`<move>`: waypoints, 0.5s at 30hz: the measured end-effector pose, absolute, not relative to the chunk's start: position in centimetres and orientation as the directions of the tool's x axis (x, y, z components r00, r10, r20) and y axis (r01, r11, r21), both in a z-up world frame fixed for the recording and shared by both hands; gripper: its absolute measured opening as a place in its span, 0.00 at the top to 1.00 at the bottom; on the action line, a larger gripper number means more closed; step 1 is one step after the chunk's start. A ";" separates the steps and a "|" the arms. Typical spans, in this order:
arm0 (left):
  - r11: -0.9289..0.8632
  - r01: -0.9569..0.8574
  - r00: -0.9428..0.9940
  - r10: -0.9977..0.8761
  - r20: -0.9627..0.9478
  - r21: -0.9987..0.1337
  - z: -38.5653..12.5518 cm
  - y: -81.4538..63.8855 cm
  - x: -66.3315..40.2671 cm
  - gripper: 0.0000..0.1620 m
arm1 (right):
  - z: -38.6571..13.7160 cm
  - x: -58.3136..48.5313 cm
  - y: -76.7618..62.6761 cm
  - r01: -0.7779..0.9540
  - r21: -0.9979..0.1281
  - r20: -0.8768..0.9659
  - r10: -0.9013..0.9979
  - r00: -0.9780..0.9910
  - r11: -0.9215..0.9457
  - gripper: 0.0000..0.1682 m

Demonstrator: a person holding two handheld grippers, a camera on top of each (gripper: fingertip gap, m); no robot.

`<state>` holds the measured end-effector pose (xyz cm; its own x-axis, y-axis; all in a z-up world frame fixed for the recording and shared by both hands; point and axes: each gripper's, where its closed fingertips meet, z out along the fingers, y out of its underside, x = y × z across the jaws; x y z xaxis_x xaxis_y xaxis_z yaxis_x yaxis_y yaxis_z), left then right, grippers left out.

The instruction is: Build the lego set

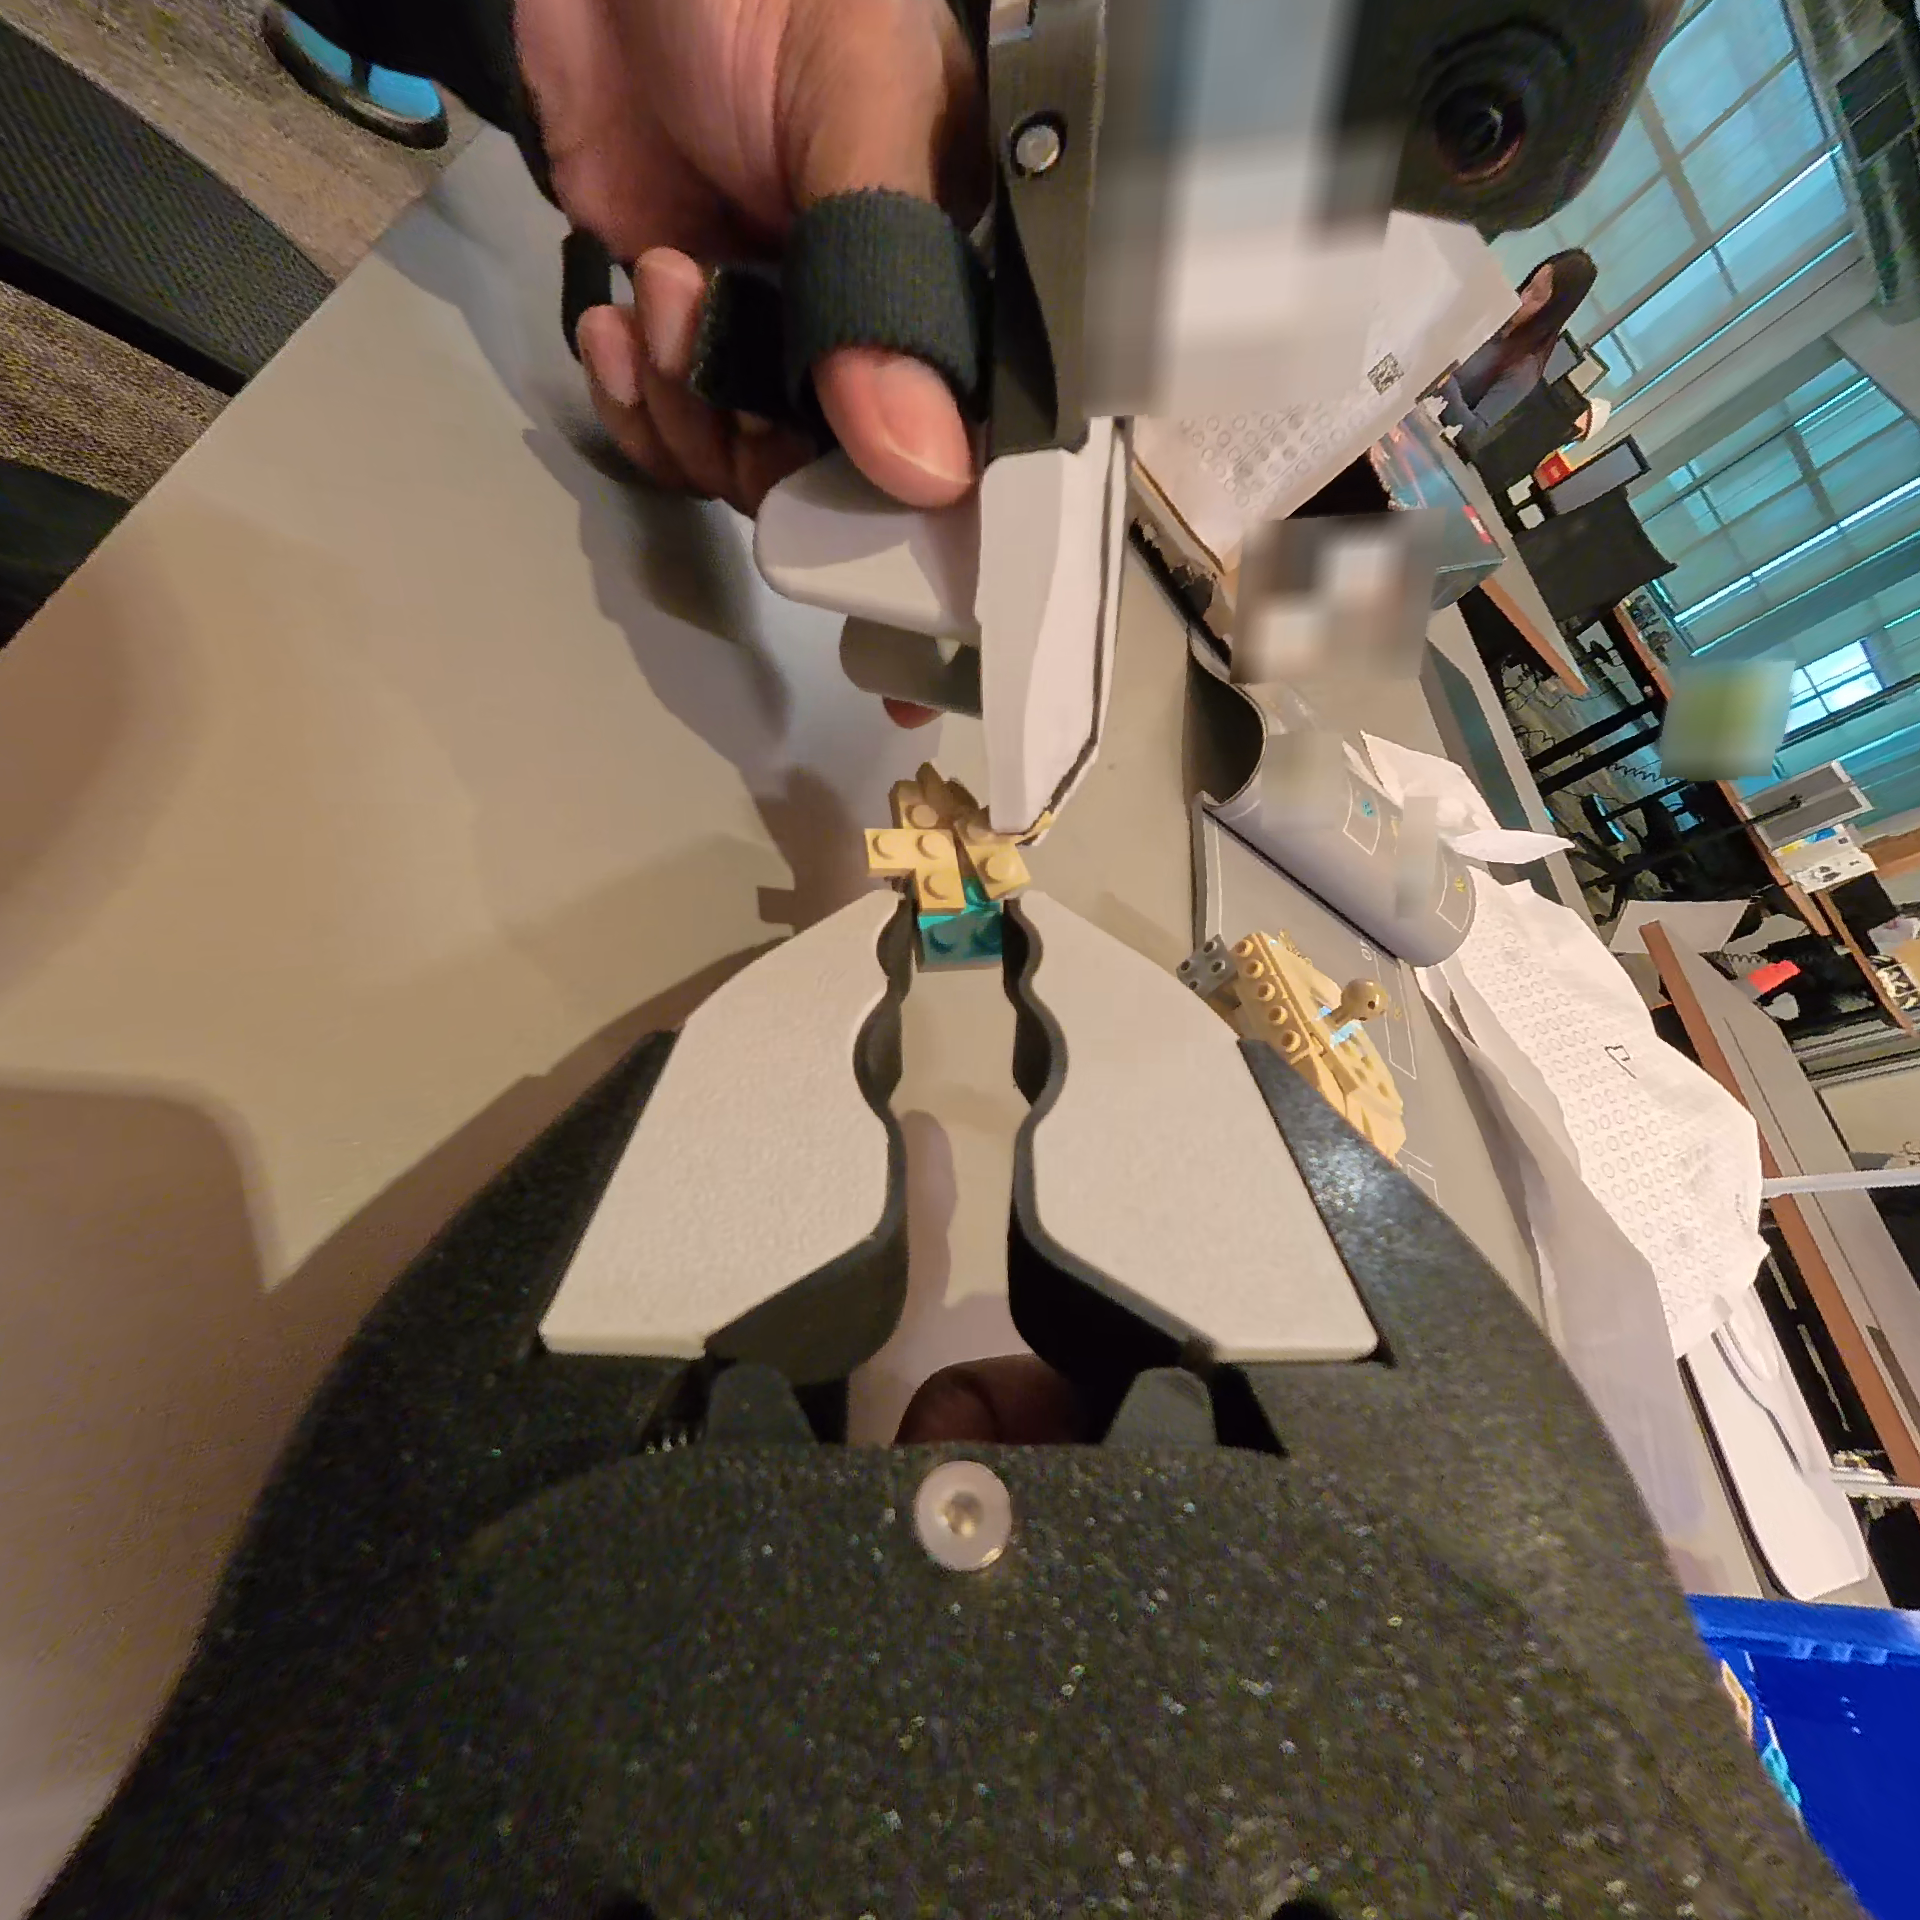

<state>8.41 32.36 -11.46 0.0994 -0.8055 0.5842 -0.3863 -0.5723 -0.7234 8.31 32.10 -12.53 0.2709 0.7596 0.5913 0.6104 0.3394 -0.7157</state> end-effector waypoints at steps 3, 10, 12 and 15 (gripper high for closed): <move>-0.551 -0.405 0.106 -0.821 0.561 -0.730 -11.5 32.4 8.4 0.97 | -12.5 8.3 32.1 0.610 -0.714 0.594 0.758 0.270 0.343 0.91; -0.512 -0.443 0.111 -0.846 0.521 -0.736 -11.7 32.4 8.3 0.96 | -12.5 8.2 31.9 0.613 -0.702 0.612 0.747 0.260 0.362 0.91; -0.504 -0.452 0.112 -0.851 0.513 -0.736 -11.8 32.4 8.3 0.96 | -12.5 8.2 31.9 0.613 -0.700 0.616 0.744 0.258 0.366 0.91; -0.495 -0.461 0.113 -0.856 0.505 -0.736 -11.8 32.4 8.3 0.96 | -12.5 8.2 31.9 0.612 -0.698 0.621 0.740 0.257 0.373 0.91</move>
<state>8.25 32.41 -11.80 0.1134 -0.8557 0.5048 -0.4607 -0.4955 -0.7364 8.21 31.88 -12.46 0.2571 0.7405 0.6210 0.6121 0.3725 -0.6976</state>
